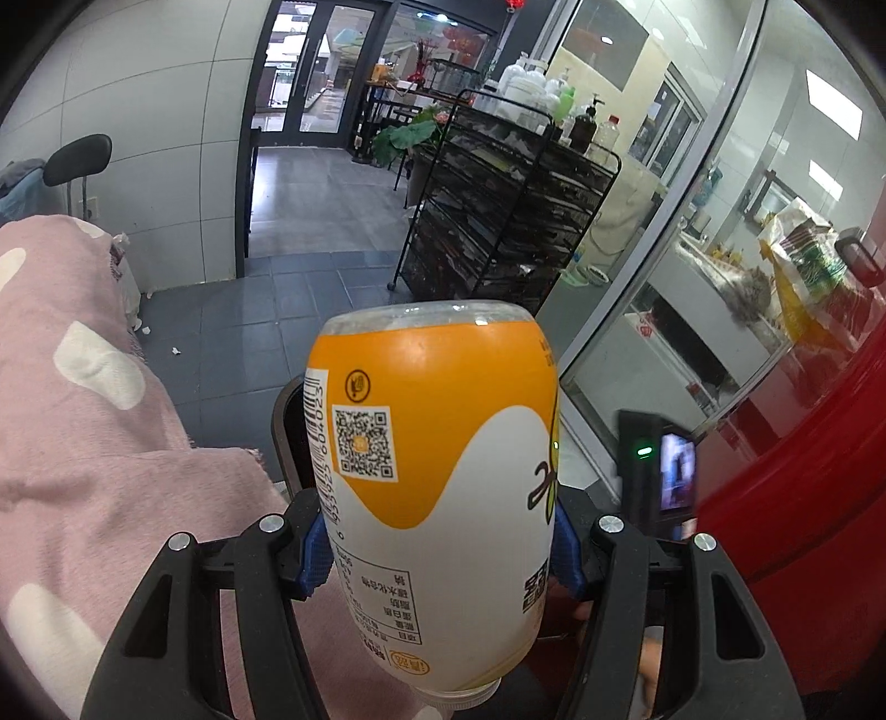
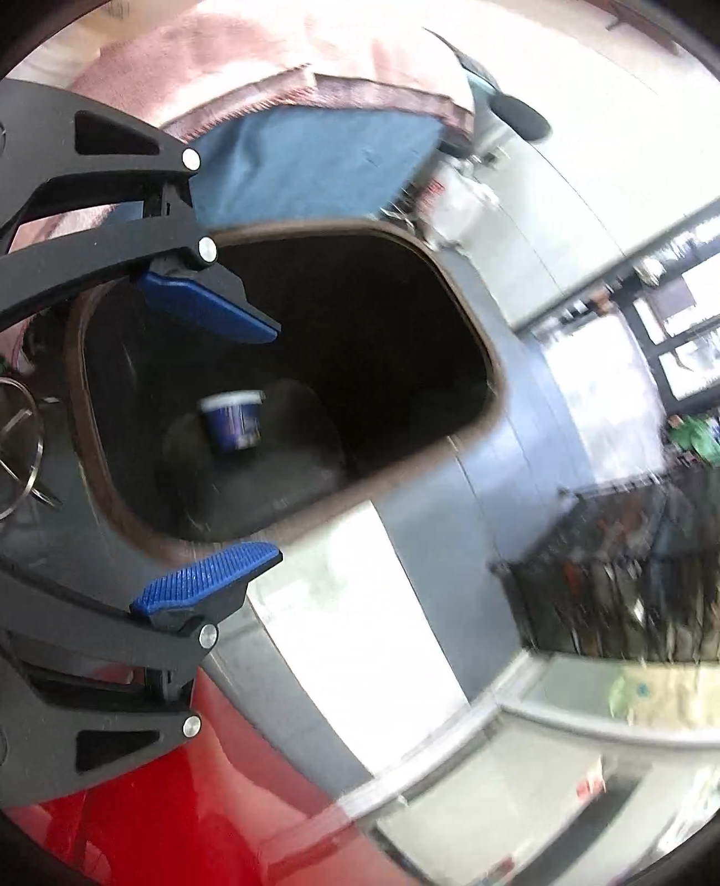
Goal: Collect trash
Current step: 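Carry both items to the black bin and open both tools to drop them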
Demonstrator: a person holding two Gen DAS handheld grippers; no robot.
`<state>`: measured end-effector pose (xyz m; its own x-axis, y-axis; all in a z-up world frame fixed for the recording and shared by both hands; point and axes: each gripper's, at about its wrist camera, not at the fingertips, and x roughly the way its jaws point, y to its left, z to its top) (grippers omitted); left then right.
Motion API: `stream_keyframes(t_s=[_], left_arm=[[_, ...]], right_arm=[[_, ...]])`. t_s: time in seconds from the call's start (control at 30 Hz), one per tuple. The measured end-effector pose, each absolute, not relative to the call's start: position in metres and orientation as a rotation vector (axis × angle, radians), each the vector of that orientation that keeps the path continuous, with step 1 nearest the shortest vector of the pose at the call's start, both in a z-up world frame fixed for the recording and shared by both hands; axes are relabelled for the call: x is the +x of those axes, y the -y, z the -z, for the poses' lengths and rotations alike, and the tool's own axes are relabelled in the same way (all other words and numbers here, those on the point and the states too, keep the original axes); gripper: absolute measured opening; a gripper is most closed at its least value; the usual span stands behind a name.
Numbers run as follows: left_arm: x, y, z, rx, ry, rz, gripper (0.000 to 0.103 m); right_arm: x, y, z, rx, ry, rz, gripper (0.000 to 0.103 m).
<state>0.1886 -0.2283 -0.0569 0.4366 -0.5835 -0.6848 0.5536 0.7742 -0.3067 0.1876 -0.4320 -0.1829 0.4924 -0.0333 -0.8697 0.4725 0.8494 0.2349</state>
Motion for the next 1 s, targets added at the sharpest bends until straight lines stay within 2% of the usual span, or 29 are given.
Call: stream_keyframes(t_s=[0.57,0.73,1.0], left_arm=[[0.21,0.268,0.094,0.06,-0.976,0.686,0.061],[0.21,0.269,0.098,0.076,-0.988,0.676,0.084],[0.202,0.265,0.088,0.086,-0.961,0.693,0.09]], right_arm=[[0.164,0.466,0.163,0.475,-0.927,0.435,0.078],[0.161,0.464,0.159,0.468,-0.916,0.445,0.078],[0.163,0.459,0.155,0.459,-0.913,0.434,0.079]])
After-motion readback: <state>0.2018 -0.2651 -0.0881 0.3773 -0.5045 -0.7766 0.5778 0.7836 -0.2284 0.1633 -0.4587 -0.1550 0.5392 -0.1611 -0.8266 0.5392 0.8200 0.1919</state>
